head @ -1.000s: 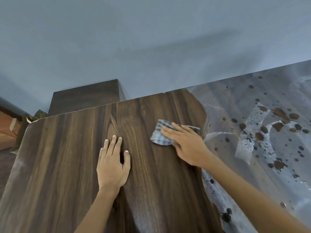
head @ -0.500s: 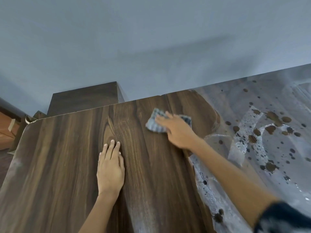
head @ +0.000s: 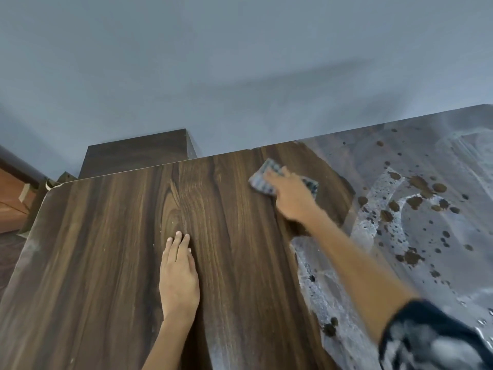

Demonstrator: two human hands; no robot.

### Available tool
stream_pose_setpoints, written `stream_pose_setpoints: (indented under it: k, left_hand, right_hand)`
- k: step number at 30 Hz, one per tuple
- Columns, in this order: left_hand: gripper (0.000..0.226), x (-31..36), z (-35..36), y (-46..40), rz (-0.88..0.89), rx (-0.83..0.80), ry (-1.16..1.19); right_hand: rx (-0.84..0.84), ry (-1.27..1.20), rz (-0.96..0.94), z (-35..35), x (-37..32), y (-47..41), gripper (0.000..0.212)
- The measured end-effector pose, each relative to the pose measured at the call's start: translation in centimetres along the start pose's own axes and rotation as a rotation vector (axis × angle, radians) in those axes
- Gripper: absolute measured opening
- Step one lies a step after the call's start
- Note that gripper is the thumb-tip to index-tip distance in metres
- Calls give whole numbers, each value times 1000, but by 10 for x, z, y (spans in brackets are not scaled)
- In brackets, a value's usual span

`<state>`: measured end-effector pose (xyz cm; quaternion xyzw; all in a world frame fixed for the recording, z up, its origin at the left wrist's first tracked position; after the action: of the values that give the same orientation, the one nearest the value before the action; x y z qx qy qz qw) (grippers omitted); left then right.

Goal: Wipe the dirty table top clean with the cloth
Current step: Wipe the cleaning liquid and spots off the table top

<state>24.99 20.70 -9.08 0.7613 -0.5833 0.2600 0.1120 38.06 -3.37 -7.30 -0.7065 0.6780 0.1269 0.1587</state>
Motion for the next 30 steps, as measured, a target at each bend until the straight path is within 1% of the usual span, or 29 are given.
stream_pose_setpoints:
  k: [2, 3, 4, 6, 8, 11, 13, 15, 18, 20, 22, 23, 24, 26, 27, 28, 30]
  left_hand:
    - [40, 2, 0, 10, -15, 5, 8]
    - [39, 2, 0, 15, -16, 8, 11]
    - [39, 2, 0, 19, -10, 11, 10]
    - [38, 1, 0, 26, 5, 15, 11]
    - [38, 1, 0, 28, -1, 20, 15]
    - [39, 1, 1, 27, -14, 15, -1]
    - [40, 1, 3, 25, -8, -1, -30]
    - [40, -1, 3, 25, 0, -2, -42]
    - [39, 0, 2, 25, 18, 2, -43]
    - [39, 0, 1, 25, 22, -2, -37]
    - [40, -1, 0, 24, 33, -4, -45]
    - [40, -2, 0, 24, 43, -2, -50]
    - [40, -3, 1, 25, 51, 3, -49]
    - [39, -4, 5, 29, 55, 21, -54]
    - [38, -5, 6, 31, 57, 32, -67]
    - [37, -8, 8, 33, 67, 46, -84]
    - [31, -15, 14, 35, 148, 98, -128]
  right_hand:
    - [-36, -27, -175, 0, -10, 48, 71]
    - [-46, -49, -226, -4, -9, 70, 67]
    - [-33, -59, -230, -9, -3, 86, 66]
    - [55, -34, -106, -19, 20, 85, 67]
    - [121, 44, 47, -26, 36, 46, 66]
    - [96, 110, 157, -28, 36, -31, 65]
    - [36, 87, 156, -20, 18, -67, 65]
    - [-13, 39, 70, -5, -16, -77, 66]
    - [-65, -48, -129, 9, -58, -40, 71]
    - [-93, -83, -244, 9, -60, 3, 71]
    - [-95, -95, -306, 5, -41, 43, 68]
    - [-73, -89, -268, 2, -27, 55, 69]
    - [-20, -74, -177, -5, -12, 58, 71]
    - [83, -3, 55, -17, 13, 34, 71]
    - [111, 39, 123, -21, 21, 13, 69]
    - [113, 72, 158, -25, 26, -12, 66]
    - [87, 87, 182, -27, 21, -58, 63]
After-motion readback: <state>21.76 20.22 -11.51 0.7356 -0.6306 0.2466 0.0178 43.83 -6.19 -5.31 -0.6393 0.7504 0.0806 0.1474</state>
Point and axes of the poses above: each hand's wrist, its own y-axis away from the middle knuckle, its own z-axis out of the palm, x = y × z, the point moved 1 cm from there along -y, towards the middle knuckle, and after that the axes turned 6 degrees about x, right-handed, at the moved point
